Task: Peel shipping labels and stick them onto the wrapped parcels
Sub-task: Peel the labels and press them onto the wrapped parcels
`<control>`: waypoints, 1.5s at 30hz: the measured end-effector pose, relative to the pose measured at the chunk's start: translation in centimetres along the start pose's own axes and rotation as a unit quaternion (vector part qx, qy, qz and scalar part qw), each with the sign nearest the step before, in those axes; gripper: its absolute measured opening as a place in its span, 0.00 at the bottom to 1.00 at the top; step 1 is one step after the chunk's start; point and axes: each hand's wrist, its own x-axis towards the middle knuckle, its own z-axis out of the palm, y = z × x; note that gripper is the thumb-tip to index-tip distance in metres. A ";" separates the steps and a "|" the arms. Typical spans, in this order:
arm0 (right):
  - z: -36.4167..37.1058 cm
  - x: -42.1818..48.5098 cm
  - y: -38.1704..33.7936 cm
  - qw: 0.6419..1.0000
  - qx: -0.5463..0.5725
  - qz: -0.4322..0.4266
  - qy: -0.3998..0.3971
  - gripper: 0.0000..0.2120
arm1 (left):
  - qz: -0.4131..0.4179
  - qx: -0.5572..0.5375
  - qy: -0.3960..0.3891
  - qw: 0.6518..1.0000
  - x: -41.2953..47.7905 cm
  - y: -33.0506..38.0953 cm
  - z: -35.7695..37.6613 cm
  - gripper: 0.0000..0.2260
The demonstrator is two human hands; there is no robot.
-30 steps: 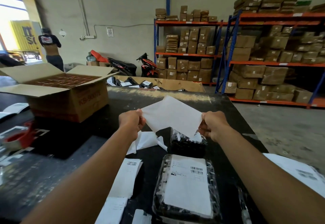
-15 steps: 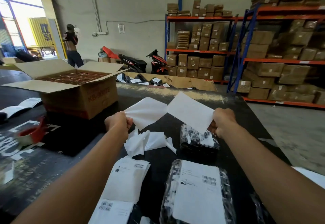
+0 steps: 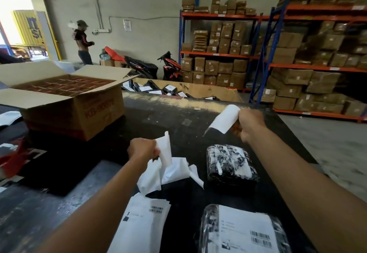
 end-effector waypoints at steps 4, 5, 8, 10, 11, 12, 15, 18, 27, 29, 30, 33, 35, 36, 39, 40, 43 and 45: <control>1.1 0.5 0.7 1.000 -0.021 -0.010 -0.010 0.10 | 0.008 0.138 -0.015 0.990 0.5 -2.6 1.5 0.05; 1.3 0.5 1.0 1.000 -0.025 -0.013 -0.012 0.09 | 0.030 0.200 -0.002 0.979 0.7 -3.0 1.6 0.06; 2.0 0.6 1.9 0.999 -0.044 -0.019 -0.025 0.09 | 0.093 0.355 0.032 0.930 0.9 -3.8 1.8 0.07; 2.2 0.3 2.3 0.997 -0.056 -0.023 -0.036 0.08 | 0.116 0.429 0.028 0.895 1.0 -4.1 1.8 0.08; 2.2 0.1 2.5 0.996 -0.067 -0.026 -0.043 0.08 | 0.122 0.456 0.021 0.881 1.0 -4.1 1.7 0.09; 2.3 -0.1 2.6 0.995 -0.077 -0.031 -0.051 0.09 | 0.134 0.478 0.014 0.868 1.0 -3.9 1.8 0.09; 2.2 -0.3 2.6 0.990 -0.116 -0.044 -0.062 0.11 | 0.188 0.504 0.007 0.843 0.9 -2.8 2.3 0.11; 2.0 0.2 2.3 0.985 -0.153 -0.060 -0.059 0.11 | 0.201 0.448 -0.015 0.871 0.4 -0.5 3.6 0.05; 2.5 -0.6 2.4 0.885 -0.337 -0.314 -0.070 0.11 | -0.175 -0.205 -0.352 0.896 -2.0 7.5 6.6 0.24; 2.4 -0.9 3.1 0.848 -0.371 -0.371 -0.077 0.09 | -0.171 -0.215 -0.345 0.898 -2.0 8.5 6.8 0.22; 2.4 -0.9 3.5 0.825 -0.393 -0.399 -0.080 0.08 | -0.156 -0.203 -0.338 0.906 -2.1 8.9 6.9 0.19; 2.1 -1.1 4.5 0.759 -0.445 -0.466 -0.096 0.06 | -0.093 -0.140 -0.283 0.944 -2.5 9.9 7.5 0.14; 1.9 -1.4 5.1 0.697 -0.469 -0.535 -0.086 0.05 | -0.048 -0.125 -0.224 0.965 -2.6 10.3 7.8 0.17; 1.7 -1.5 5.4 0.653 -0.492 -0.572 -0.072 0.04 | -0.032 -0.123 -0.207 0.970 -2.7 10.4 8.0 0.18; 1.2 -1.7 6.5 0.569 -0.532 -0.623 -0.068 0.08 | 0.010 -0.123 -0.195 0.973 -3.3 10.3 8.3 0.19; 1.0 -1.9 6.7 0.549 -0.537 -0.635 -0.077 0.07 | 0.027 -0.113 -0.194 0.974 -3.4 10.1 8.4 0.19; 0.3 -1.9 6.3 0.593 -0.505 -0.626 -0.050 0.07 | 0.076 -0.074 -0.222 0.969 -3.2 9.6 8.3 0.19; -0.1 -1.6 5.2 0.714 -0.418 -0.562 0.003 0.10 | 0.095 -0.050 -0.239 0.965 -3.2 9.3 8.1 0.18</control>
